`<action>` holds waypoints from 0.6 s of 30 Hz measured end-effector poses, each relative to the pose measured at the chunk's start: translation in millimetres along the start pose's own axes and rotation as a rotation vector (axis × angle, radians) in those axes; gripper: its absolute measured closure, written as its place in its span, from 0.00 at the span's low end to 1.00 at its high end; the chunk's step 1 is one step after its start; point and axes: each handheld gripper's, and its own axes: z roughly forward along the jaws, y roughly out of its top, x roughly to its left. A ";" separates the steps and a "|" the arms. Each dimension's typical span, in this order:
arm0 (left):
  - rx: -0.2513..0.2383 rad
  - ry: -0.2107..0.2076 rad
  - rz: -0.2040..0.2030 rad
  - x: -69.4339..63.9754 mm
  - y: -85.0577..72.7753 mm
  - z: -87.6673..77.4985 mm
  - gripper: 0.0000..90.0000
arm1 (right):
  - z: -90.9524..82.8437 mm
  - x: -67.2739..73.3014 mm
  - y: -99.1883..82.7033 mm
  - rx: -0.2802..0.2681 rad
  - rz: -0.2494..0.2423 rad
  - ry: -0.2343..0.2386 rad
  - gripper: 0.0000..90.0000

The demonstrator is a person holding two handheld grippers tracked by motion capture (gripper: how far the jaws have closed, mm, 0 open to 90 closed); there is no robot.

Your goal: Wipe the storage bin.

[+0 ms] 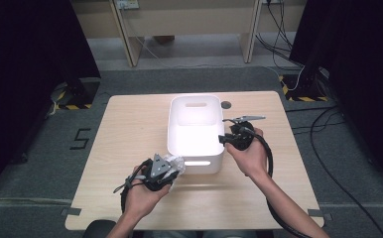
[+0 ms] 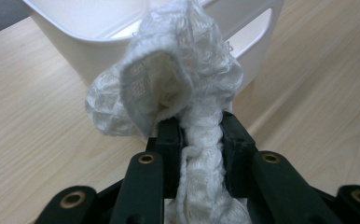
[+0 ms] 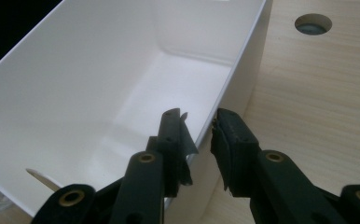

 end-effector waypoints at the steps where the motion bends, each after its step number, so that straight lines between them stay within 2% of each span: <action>1: 0.000 -0.001 0.000 -0.1 0.3 0.4 0.81 | 0.3 0.6 -0.1 0.004 0.005 0.002 0.80; 5: -0.004 0.002 -0.011 2.2 1.5 4.1 0.81 | 3.1 -0.2 0.6 -0.017 -0.008 0.003 0.80; 7: -0.002 0.009 -0.013 5.1 2.3 5.6 0.81 | 5.8 -0.6 1.2 -0.030 0.001 0.010 0.80; 12: -0.002 0.011 -0.017 8.4 3.6 4.1 0.81 | 9.2 -2.0 5.2 -0.029 -0.005 0.008 0.80; 16: -0.011 0.011 -0.034 11.4 3.5 6.2 0.81 | 9.6 -1.3 5.4 -0.028 -0.021 0.001 0.81; 18: -0.006 0.015 -0.027 11.3 4.3 7.4 0.81 | 9.7 -0.1 5.5 -0.028 -0.030 -0.005 0.82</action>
